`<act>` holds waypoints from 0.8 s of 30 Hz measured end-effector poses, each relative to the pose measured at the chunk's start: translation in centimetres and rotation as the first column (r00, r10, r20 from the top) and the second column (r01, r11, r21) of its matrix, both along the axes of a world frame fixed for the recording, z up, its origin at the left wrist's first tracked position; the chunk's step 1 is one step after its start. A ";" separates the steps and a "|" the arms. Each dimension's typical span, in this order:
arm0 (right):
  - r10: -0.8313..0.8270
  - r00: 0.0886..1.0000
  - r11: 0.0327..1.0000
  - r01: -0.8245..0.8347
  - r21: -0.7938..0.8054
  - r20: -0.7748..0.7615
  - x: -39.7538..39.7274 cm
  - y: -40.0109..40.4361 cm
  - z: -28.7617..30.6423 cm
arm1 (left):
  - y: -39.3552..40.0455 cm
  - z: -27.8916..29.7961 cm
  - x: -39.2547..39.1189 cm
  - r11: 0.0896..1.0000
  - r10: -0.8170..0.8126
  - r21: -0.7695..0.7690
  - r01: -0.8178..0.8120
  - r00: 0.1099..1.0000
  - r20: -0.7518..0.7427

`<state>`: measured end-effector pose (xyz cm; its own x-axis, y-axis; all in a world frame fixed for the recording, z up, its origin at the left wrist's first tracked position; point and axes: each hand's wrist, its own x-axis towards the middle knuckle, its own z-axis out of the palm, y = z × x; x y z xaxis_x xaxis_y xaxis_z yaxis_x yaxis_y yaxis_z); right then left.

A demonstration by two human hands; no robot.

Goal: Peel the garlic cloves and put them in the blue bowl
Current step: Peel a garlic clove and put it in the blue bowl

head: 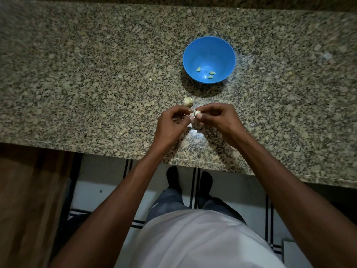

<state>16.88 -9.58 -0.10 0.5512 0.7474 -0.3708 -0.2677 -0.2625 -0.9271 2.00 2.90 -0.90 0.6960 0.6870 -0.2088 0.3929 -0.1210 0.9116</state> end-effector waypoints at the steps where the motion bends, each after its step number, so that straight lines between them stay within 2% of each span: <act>1: 0.009 1.000 1.000 -0.009 0.009 0.003 0.0 0.0 0.0 | 0.0 0.2 0.1 1.000 0.003 -0.020 -0.003 1.000 0.016; 7: 0.020 0.995 1.000 -0.019 -0.004 0.096 -0.4 0.1 0.0 | -0.6 0.9 0.5 0.964 0.129 -0.249 -0.094 0.983 0.128; 12: 0.006 0.989 0.999 -0.001 -0.037 0.151 -0.3 0.0 0.1 | -0.5 0.8 0.4 0.935 0.129 -0.344 -0.084 0.985 0.112; 18: 0.064 0.992 0.998 -0.062 -0.020 0.107 0.3 -0.2 0.4 | 0.4 0.9 0.4 0.969 -0.016 -0.245 0.031 0.998 0.061; 24: 0.067 0.997 0.998 -0.067 0.010 0.031 0.6 -0.1 0.4 | 0.7 0.6 0.6 0.996 0.000 -0.088 0.007 0.997 0.076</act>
